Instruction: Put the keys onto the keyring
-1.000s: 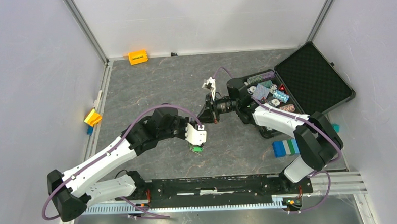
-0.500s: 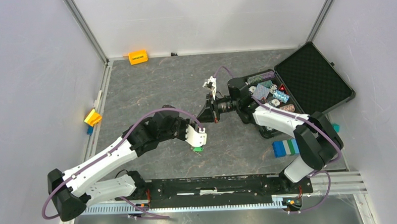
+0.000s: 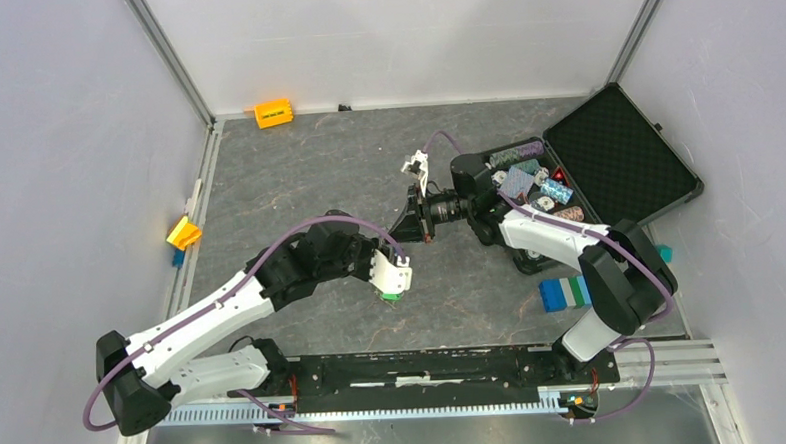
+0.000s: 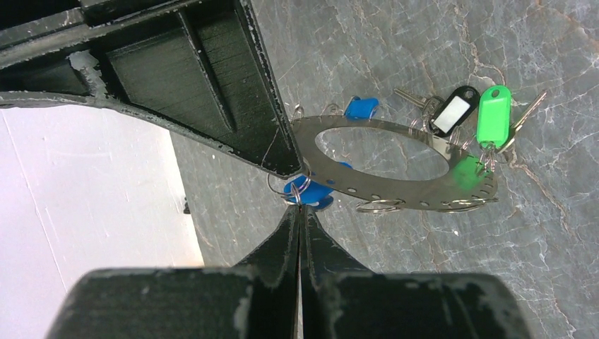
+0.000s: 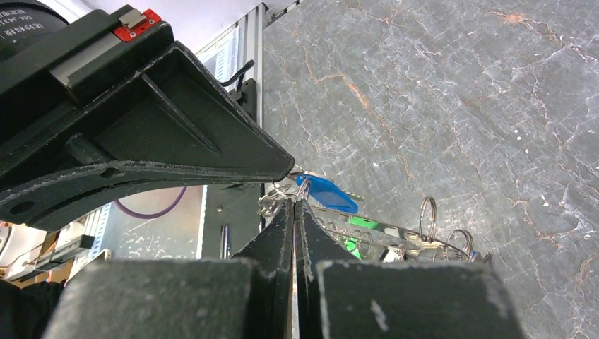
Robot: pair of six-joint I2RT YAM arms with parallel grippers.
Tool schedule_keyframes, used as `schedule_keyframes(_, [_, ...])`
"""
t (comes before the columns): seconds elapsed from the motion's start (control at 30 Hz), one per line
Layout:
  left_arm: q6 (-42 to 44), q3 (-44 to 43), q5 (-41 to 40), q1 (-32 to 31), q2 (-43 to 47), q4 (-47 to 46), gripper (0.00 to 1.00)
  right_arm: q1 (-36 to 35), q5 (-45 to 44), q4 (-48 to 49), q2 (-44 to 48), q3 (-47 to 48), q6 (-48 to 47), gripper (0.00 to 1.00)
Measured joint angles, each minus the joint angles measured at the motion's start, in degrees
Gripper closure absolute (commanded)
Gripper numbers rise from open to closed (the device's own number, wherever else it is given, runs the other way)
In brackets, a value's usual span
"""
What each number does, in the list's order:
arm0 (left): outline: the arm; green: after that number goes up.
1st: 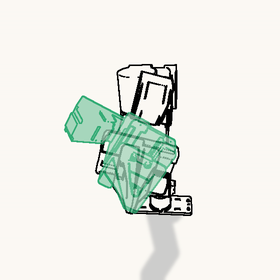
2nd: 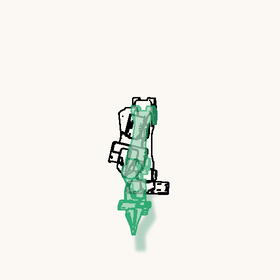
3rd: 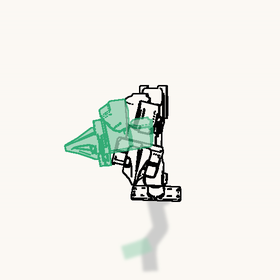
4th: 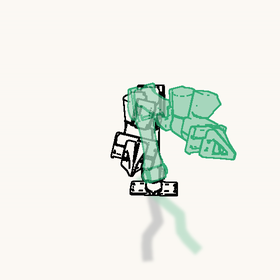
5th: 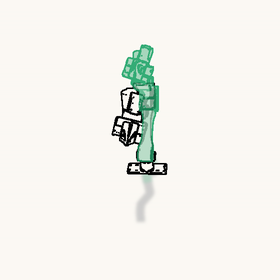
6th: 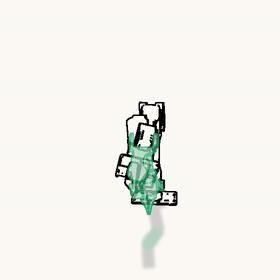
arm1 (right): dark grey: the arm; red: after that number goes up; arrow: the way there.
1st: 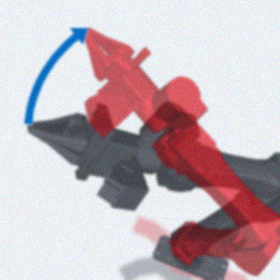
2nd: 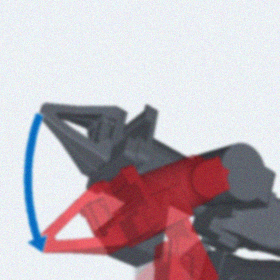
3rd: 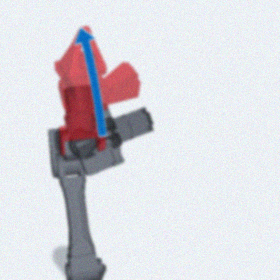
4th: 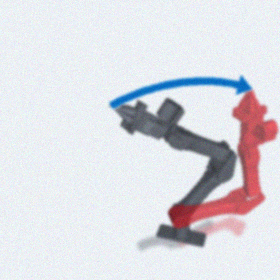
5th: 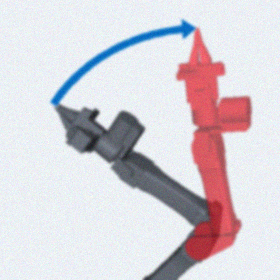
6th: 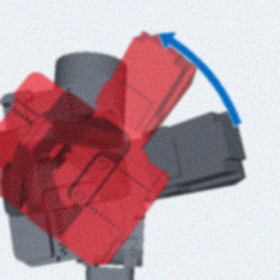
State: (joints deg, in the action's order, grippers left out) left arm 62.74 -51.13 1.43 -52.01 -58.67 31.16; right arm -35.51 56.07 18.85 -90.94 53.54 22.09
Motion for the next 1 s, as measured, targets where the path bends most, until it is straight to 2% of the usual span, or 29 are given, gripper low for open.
schedule_keyframes(1.0, [-0.2, 0.9, -1.1, -0.2, 0.2, -0.7, 0.98, 1.1, 1.1, 2.0, 0.6, -1.2, -2.3, 1.00])
